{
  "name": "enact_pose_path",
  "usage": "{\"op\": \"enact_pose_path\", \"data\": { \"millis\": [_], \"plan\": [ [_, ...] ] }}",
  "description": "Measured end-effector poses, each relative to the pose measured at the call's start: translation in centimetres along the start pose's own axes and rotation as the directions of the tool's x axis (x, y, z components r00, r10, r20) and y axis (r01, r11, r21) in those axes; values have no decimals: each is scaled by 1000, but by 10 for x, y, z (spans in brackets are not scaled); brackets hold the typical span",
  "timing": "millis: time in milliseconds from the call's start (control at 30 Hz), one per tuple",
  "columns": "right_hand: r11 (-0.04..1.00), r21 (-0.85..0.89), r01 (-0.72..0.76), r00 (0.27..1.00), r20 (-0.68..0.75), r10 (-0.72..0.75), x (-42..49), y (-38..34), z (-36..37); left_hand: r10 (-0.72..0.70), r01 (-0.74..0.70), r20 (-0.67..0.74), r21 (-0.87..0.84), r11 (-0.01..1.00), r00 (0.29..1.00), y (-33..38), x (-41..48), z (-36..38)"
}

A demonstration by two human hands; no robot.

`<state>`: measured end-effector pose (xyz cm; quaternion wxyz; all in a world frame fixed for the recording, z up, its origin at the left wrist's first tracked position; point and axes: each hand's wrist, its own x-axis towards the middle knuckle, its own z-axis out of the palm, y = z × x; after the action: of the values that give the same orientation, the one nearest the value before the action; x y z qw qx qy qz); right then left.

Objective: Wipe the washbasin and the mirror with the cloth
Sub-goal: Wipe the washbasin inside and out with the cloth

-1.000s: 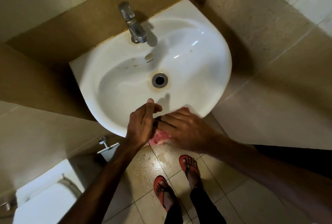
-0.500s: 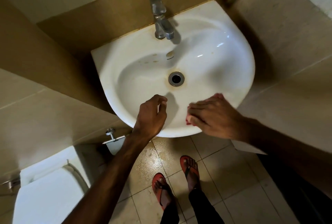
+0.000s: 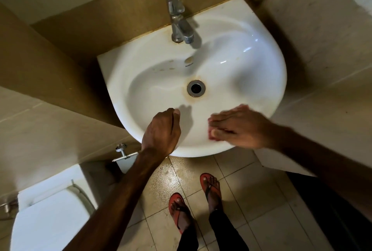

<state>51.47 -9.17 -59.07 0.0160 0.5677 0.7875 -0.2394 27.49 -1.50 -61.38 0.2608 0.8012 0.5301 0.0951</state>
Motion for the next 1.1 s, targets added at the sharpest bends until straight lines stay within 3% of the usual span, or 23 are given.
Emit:
{"op": "enact_pose_path", "data": {
  "millis": [100, 200, 267, 400, 533, 600, 700, 833, 967, 1100],
  "plan": [
    [969, -168, -184, 983, -9, 185, -19, 42, -15, 23, -23, -34, 24, 999, 999, 3, -3, 1],
    [925, -284, -251, 968, -85, 236, -11, 23, -5, 10, -9, -39, 14, 1000, 999, 6, -3, 0],
    [947, -213, -239, 970, -82, 227, 6, -18, 14, -1, 0, -31, -23, 1000, 1000, 7, -3, -1],
    [983, 153, -105, 976, -172, 131, 45, -100, 41, 1, -14, -70, -188, 982, 998, 1, 2, -7],
    [974, 226, -27, 987, -151, 62, 33, -79, 32, 1, -34, -113, -290, 957, 994, -3, 3, -9],
    [993, 91, -77, 991, -102, 87, 16, -37, 24, 23, -52, -104, -289, 956, 994, -3, 1, -8],
    [923, -218, -318, 947, -124, 297, -5, 22, 7, 22, -50, -98, -296, 954, 995, -2, 1, -7],
    [831, -347, -434, 898, -90, 431, -3, 10, 6, 0, -34, -108, -309, 950, 994, -1, 1, -6],
    [949, -81, -305, 952, -27, 303, 35, -55, 35, -5, -30, -117, -295, 955, 993, -1, 3, -5],
    [977, 175, -120, 989, 107, 102, 85, -81, 49, -80, 60, -38, -381, 923, 996, 0, 8, -9]
  ]
}}
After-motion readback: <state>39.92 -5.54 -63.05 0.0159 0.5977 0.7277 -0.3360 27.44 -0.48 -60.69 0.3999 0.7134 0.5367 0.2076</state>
